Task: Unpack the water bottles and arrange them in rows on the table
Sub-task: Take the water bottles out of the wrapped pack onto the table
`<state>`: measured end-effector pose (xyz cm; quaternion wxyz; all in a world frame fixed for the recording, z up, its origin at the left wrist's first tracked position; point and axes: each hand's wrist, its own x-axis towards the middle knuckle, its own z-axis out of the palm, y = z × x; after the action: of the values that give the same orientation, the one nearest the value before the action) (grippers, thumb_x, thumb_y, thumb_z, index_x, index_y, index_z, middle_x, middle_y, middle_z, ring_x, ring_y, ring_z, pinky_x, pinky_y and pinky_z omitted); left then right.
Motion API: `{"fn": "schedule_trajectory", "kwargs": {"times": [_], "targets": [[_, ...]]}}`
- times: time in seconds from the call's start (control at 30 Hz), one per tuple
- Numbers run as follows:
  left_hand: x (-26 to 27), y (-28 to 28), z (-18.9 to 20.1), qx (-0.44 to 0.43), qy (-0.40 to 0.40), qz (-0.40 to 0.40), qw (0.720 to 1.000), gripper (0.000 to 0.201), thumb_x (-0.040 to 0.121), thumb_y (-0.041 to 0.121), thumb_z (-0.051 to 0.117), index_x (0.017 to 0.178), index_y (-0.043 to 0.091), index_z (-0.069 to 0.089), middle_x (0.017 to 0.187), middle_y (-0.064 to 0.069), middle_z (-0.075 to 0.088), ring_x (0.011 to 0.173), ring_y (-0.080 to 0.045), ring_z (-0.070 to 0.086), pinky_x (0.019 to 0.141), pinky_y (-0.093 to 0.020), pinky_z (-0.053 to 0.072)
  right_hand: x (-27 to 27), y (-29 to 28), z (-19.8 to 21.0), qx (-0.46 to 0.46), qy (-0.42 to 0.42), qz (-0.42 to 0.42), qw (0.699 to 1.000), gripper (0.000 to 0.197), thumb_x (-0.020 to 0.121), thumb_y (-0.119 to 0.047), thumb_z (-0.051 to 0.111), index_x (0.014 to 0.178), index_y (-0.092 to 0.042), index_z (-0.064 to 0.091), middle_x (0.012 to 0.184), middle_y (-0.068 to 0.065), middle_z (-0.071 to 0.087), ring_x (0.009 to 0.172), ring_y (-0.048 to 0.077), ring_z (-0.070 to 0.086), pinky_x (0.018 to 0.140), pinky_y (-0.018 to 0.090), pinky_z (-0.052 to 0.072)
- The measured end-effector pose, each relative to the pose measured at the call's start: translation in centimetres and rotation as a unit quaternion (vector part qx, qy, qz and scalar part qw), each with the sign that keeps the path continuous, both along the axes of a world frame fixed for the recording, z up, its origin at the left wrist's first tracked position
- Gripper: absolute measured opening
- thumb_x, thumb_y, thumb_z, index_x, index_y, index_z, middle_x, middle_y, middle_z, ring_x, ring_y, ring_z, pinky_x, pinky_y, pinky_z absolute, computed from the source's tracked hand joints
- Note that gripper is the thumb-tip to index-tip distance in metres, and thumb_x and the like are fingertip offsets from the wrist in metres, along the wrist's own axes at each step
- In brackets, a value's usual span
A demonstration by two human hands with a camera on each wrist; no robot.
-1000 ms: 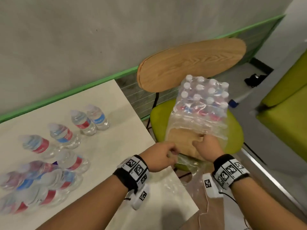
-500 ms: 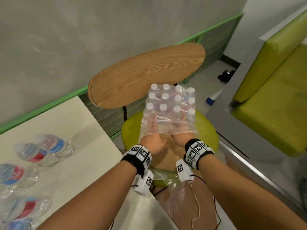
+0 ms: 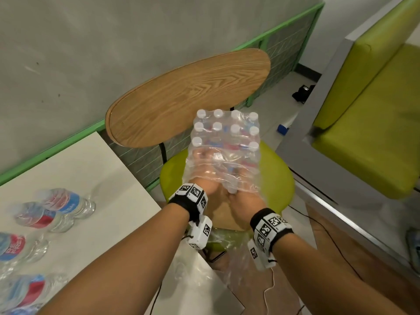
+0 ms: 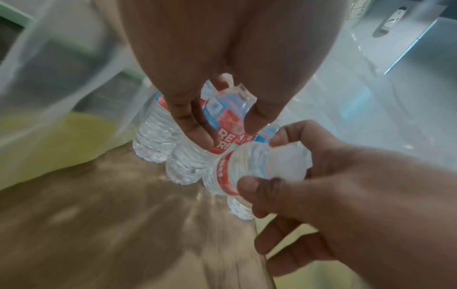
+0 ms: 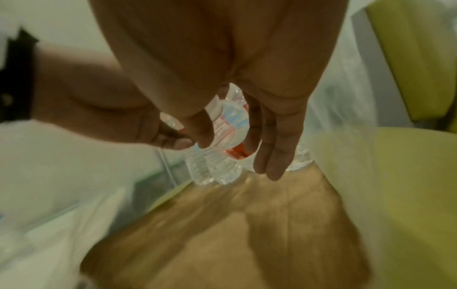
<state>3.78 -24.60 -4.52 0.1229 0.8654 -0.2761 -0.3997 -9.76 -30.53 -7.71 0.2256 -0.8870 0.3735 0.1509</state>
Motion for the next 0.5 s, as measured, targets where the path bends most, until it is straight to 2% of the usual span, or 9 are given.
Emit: {"fn": "schedule_trajectory", "kwargs": {"times": [0.07, 0.13, 0.2, 0.27, 0.3, 0.37, 0.4, 0.5], "targets": [[0.1, 0.6, -0.2, 0.018, -0.008, -0.022, 1.0, 0.049, 0.103, 0.031, 0.043, 0.137, -0.004, 0.049, 0.143, -0.019, 0.049, 0.135, -0.031, 0.044, 0.107, -0.033, 0.034, -0.5, 0.7, -0.3, -0.033, 0.0, -0.005, 0.999, 0.03, 0.101, -0.021, 0.037, 0.119, -0.015, 0.06, 0.108, 0.007, 0.067, 0.096, 0.025, 0.064, 0.071, 0.027, 0.041], [-0.3, 1.1, -0.1, 0.018, -0.006, -0.055, 0.998, 0.049, 0.104, 0.032, 0.039, 0.138, -0.003, 0.048, 0.144, -0.02, 0.048, 0.135, -0.032, 0.043, 0.109, -0.034, 0.032, -1.4, 1.6, -0.7, -0.034, 0.005, -0.005, 0.999, 0.031, 0.096, -0.011, 0.039, 0.116, -0.015, 0.063, 0.107, 0.007, 0.068, 0.095, 0.024, 0.066, 0.071, 0.027, 0.045], [-1.0, 2.1, -0.2, -0.022, -0.015, -0.088, 0.996, 0.04, 0.104, 0.03, 0.039, 0.132, 0.007, 0.055, 0.132, -0.019, 0.056, 0.124, -0.031, 0.051, 0.107, -0.036, 0.037, -2.1, 2.1, -0.2, -0.034, -0.009, -0.017, 0.999, 0.033, 0.095, -0.008, 0.04, 0.119, -0.013, 0.063, 0.106, 0.01, 0.069, 0.095, 0.027, 0.066, 0.076, 0.03, 0.05], [-1.6, 3.3, -1.1, -0.056, -0.04, -0.118, 0.991, 0.025, 0.101, 0.027, 0.045, 0.11, 0.012, 0.062, 0.11, -0.01, 0.063, 0.105, -0.025, 0.059, 0.092, -0.028, 0.042, -2.8, 2.5, 0.4, -0.033, -0.066, -0.033, 0.997, 0.027, 0.095, -0.009, 0.044, 0.113, -0.012, 0.064, 0.101, 0.011, 0.069, 0.095, 0.03, 0.066, 0.076, 0.033, 0.05], [-1.9, 4.2, -1.4, -0.058, -0.066, -0.132, 0.987, 0.022, 0.098, 0.025, 0.049, 0.108, 0.012, 0.065, 0.108, -0.008, 0.065, 0.104, -0.024, 0.06, 0.089, -0.028, 0.043, -3.2, 2.9, 0.9, -0.035, -0.09, -0.038, 0.995, 0.022, 0.095, -0.012, 0.047, 0.109, -0.014, 0.064, 0.099, 0.01, 0.069, 0.095, 0.029, 0.066, 0.075, 0.032, 0.05], [-2.3, 6.1, -2.0, -0.124, -0.08, -0.137, 0.979, 0.021, 0.086, 0.013, 0.059, 0.104, 0.02, 0.067, 0.113, -0.003, 0.067, 0.109, -0.023, 0.06, 0.095, -0.028, 0.044, -4.0, 3.6, 1.7, -0.059, -0.131, -0.028, 0.989, 0.024, 0.092, -0.02, 0.054, 0.115, -0.021, 0.06, 0.103, 0.004, 0.067, 0.096, 0.025, 0.065, 0.075, 0.033, 0.052], [-2.5, 7.1, -2.0, -0.182, -0.068, -0.133, 0.972, 0.029, 0.079, 0.006, 0.062, 0.098, 0.026, 0.066, 0.118, 0.003, 0.065, 0.114, -0.02, 0.057, 0.101, -0.029, 0.042, -4.5, 3.9, 2.1, -0.078, -0.142, -0.011, 0.987, 0.031, 0.09, -0.025, 0.058, 0.121, -0.027, 0.056, 0.106, 0.002, 0.065, 0.096, 0.023, 0.064, 0.072, 0.034, 0.054], [-3.1, 10.7, -1.6, -0.273, -0.016, -0.14, 0.952, 0.04, 0.07, -0.002, 0.065, 0.093, 0.029, 0.058, 0.137, 0.016, 0.049, 0.134, -0.006, 0.039, 0.114, -0.027, 0.029, -5.6, 4.7, 3.9, -0.133, -0.16, 0.041, 0.977, 0.035, 0.082, -0.034, 0.066, 0.114, -0.035, 0.05, 0.105, -0.007, 0.055, 0.09, 0.013, 0.058, 0.058, 0.029, 0.051]]}}
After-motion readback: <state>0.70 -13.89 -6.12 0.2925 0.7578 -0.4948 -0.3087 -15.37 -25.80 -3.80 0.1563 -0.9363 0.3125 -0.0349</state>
